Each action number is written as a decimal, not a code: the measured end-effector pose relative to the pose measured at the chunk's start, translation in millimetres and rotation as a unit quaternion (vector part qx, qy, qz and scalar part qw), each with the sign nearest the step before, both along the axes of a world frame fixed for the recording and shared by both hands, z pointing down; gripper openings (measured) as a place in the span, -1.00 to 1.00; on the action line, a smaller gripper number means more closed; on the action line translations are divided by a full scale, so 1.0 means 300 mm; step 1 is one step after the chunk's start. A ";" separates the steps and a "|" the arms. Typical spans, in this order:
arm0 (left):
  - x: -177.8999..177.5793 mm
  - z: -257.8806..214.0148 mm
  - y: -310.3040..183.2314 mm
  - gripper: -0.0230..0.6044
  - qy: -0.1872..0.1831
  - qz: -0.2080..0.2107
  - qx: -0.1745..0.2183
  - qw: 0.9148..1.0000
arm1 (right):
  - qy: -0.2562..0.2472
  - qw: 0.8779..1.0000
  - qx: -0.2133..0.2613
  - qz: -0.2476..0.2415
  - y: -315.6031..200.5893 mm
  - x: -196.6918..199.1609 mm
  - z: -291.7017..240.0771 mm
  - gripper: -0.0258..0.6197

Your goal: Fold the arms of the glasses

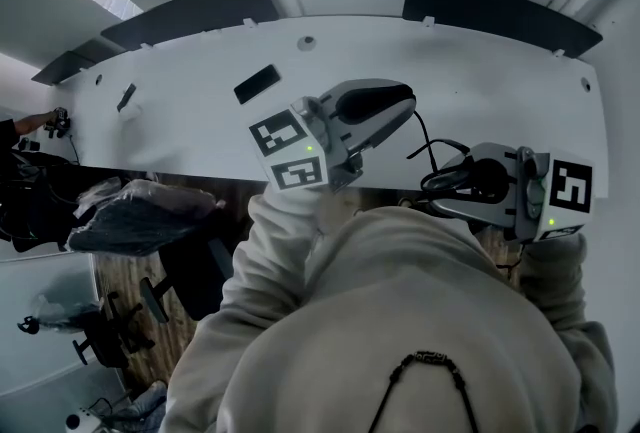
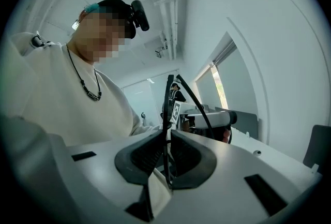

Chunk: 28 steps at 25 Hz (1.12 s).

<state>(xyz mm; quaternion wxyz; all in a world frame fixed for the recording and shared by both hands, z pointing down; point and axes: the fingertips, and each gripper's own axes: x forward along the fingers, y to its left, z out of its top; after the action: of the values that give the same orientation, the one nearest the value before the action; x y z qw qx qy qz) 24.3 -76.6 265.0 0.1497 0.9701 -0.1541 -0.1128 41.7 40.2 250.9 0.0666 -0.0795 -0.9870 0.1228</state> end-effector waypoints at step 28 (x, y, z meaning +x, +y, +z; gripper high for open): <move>0.091 -0.120 0.165 -0.85 0.066 0.141 0.007 0.988 | 0.078 0.989 -0.123 0.022 -0.086 0.029 0.162 -0.73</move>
<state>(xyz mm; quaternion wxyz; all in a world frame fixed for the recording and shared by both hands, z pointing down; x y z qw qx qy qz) 51.6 -27.2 229.1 0.1675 0.9735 -0.0050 -0.1556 50.5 14.4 299.6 0.1304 -0.0551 -0.9578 0.2503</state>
